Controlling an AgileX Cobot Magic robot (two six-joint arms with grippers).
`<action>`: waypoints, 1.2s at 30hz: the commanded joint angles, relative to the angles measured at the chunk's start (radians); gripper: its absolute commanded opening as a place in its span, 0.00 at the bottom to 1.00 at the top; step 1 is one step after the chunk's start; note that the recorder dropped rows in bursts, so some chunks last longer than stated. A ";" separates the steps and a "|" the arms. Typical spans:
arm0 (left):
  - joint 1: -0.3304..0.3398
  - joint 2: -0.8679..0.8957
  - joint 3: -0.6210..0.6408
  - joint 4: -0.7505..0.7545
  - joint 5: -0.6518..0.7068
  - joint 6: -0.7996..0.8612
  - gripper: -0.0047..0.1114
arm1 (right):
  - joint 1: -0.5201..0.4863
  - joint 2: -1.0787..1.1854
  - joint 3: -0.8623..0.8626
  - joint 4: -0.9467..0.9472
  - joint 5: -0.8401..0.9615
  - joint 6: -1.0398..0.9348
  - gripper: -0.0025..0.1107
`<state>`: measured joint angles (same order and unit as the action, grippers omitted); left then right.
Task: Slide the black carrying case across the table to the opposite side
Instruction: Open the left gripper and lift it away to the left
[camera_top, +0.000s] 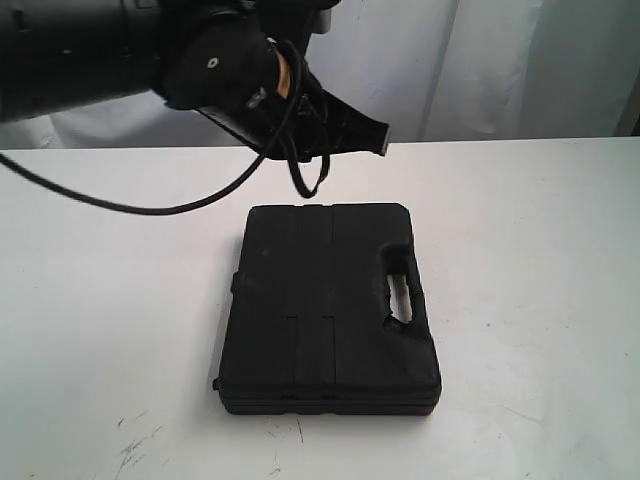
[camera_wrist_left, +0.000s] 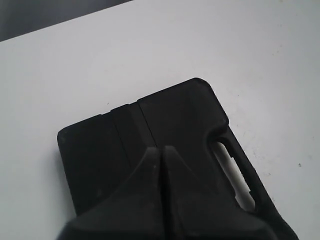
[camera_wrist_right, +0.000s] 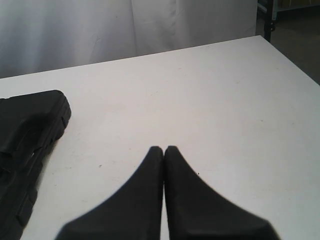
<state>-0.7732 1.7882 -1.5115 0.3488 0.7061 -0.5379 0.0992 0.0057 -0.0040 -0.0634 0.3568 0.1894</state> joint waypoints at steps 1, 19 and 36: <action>-0.005 -0.125 0.138 0.009 -0.077 -0.010 0.04 | 0.003 -0.006 0.004 0.002 -0.005 -0.001 0.02; -0.005 -0.572 0.568 0.046 -0.068 -0.031 0.04 | 0.003 -0.006 0.004 0.002 -0.005 0.001 0.02; -0.005 -0.640 0.580 0.137 0.038 -0.029 0.04 | 0.003 -0.006 0.004 0.002 -0.005 0.001 0.02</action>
<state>-0.7732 1.1551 -0.9355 0.4628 0.7046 -0.5640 0.0992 0.0057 -0.0040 -0.0634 0.3568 0.1894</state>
